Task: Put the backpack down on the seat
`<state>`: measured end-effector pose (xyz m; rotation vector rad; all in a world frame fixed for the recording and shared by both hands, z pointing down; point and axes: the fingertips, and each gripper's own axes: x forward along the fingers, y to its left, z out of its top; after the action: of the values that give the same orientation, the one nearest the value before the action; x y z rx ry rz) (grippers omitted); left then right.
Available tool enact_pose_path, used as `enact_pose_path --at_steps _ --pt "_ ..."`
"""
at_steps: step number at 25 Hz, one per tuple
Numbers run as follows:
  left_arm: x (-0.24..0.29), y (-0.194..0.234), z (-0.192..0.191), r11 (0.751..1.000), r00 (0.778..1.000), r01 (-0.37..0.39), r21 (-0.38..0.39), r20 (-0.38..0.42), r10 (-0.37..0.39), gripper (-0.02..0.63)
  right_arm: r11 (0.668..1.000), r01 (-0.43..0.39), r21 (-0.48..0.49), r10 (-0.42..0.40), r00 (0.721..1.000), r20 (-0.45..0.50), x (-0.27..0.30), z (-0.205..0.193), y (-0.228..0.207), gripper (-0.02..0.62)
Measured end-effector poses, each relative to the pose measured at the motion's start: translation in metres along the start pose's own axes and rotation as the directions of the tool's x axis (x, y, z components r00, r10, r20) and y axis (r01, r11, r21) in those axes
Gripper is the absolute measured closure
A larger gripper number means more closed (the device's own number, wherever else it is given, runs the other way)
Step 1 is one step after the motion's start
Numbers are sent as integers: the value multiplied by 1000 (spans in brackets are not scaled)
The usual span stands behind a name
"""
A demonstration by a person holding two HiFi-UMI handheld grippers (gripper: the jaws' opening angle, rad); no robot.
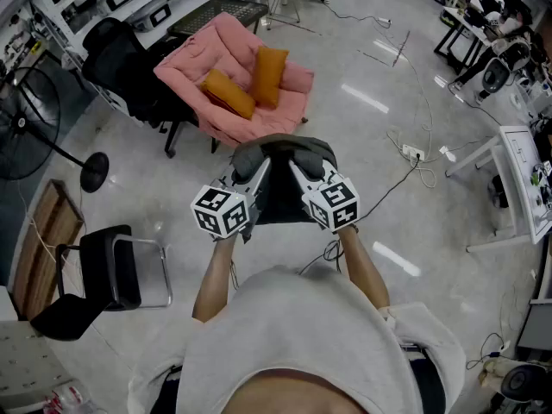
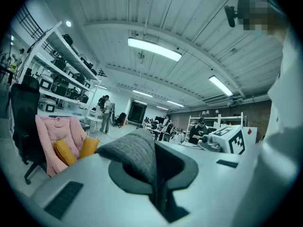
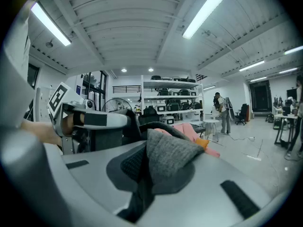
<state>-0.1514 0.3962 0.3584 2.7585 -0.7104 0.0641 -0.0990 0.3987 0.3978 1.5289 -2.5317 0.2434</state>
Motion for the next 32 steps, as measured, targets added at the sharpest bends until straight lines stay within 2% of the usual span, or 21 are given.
enact_pose_path --at_steps 20,32 --pt "23 -55 -22 999 999 -40 -22 -12 40 574 998 -35 45 35 999 -2 -54 -26 -23 583" --pt "55 -37 -27 999 999 -43 -18 -11 43 574 1000 -13 27 14 1000 -10 -35 -32 -54 583"
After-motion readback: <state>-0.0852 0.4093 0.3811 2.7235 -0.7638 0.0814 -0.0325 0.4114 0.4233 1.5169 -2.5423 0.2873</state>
